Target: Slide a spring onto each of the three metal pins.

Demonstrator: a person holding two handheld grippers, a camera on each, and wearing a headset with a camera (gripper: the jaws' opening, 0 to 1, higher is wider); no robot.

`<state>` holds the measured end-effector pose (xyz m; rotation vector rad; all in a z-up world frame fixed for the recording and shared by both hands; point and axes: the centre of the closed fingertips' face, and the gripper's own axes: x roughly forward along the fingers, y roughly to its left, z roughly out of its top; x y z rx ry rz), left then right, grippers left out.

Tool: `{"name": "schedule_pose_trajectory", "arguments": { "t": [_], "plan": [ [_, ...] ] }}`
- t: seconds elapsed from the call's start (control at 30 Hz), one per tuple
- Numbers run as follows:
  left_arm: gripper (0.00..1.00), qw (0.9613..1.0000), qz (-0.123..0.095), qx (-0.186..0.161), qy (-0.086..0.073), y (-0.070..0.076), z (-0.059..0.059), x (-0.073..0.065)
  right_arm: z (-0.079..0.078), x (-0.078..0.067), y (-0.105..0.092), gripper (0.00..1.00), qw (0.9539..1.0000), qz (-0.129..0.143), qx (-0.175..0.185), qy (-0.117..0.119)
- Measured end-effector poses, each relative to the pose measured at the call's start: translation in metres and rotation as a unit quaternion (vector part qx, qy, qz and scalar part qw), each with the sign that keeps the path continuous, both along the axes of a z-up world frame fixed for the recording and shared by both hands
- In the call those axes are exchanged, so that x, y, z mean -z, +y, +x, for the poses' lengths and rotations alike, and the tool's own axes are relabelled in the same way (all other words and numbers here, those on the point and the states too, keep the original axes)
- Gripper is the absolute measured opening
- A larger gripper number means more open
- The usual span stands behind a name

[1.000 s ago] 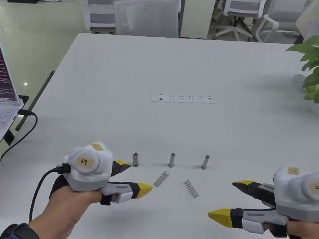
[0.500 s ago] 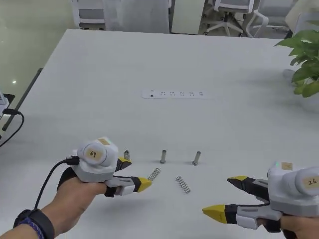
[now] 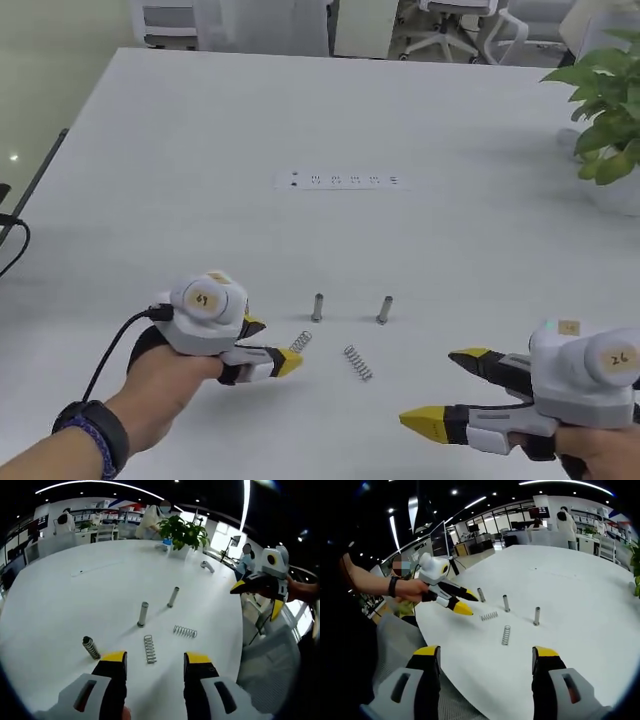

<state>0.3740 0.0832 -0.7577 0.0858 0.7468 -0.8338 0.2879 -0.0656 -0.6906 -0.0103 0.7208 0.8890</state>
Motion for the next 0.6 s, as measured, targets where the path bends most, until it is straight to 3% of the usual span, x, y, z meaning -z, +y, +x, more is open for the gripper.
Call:
{"name": "schedule_pose_trajectory", "arguments": {
  "t": [0.2,0.6],
  "plan": [
    [0.32,0.9998,0.015,0.002,0.013,-0.003,0.003,0.011,0.000,-0.001,0.001,0.73,1.0000,0.001,-0.002,0.000],
    [0.21,0.9989,0.024,-0.004,0.039,-0.011,0.010,0.028,0.002,-0.001,-0.003,0.73,1.0000,0.001,0.003,0.002]
  ]
}}
